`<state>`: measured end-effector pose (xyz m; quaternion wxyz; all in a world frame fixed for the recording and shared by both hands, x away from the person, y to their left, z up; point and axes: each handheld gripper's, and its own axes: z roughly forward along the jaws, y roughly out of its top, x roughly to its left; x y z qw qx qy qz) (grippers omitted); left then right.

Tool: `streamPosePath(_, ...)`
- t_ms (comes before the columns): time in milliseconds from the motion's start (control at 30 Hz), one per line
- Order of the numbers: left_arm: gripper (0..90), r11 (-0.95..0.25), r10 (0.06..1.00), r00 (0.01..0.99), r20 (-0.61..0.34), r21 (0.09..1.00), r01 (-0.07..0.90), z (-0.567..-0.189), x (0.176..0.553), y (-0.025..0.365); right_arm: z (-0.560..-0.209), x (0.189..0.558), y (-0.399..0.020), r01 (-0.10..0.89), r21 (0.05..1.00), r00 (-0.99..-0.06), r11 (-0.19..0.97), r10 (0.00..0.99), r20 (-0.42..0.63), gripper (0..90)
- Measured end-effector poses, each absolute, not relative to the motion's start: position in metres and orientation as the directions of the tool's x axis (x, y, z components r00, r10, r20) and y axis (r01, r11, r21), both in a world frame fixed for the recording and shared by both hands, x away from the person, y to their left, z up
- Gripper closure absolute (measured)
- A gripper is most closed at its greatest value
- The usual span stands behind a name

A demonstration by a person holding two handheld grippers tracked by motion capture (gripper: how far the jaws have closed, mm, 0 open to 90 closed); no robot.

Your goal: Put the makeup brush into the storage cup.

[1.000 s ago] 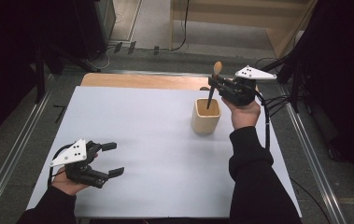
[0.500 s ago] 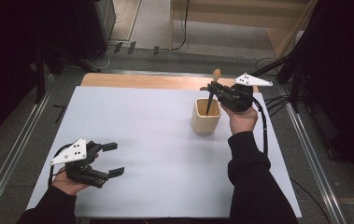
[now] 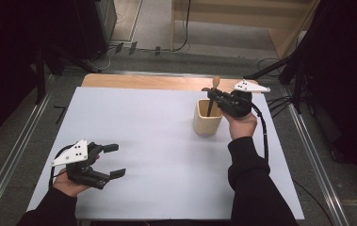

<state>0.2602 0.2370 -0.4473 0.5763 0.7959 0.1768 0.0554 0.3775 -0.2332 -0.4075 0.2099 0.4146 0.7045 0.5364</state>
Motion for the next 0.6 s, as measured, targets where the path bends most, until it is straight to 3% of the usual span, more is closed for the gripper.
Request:
streamPosePath(133,14.3,-0.274,0.346,0.931,-0.119,0.936,0.221,-0.447,0.261,0.237,-0.409,0.376,-0.232,0.355,0.93,-0.579,0.096,0.804,0.138,75.4)
streamPosePath(167,14.3,-0.271,0.348,0.93,-0.12,0.937,0.222,-0.447,0.261,0.238,-0.409,0.375,-0.232,0.343,0.935,-0.58,0.094,0.804,0.132,63.1)
streamPosePath(200,14.3,-0.266,0.349,0.929,-0.122,0.938,0.223,-0.447,0.26,0.238,-0.407,0.374,-0.233,0.332,0.94,-0.594,0.079,0.792,0.143,44.8)
streamPosePath(233,14.3,-0.266,0.351,0.928,-0.122,0.938,0.224,-0.447,0.26,0.238,-0.407,0.373,-0.234,0.328,0.942,-0.603,0.071,0.784,0.151,34.1)
streamPosePath(300,14.3,-0.268,0.353,0.928,-0.121,0.937,0.224,-0.447,0.261,0.239,-0.407,0.369,-0.237,0.317,0.948,-0.604,0.04,0.779,0.169,21.4)
streamPosePath(600,14.1,-0.27,0.357,0.926,-0.122,0.936,0.227,-0.447,0.262,0.238,-0.414,0.346,-0.246,0.305,0.951,-0.613,0.042,0.773,0.163,18.6)
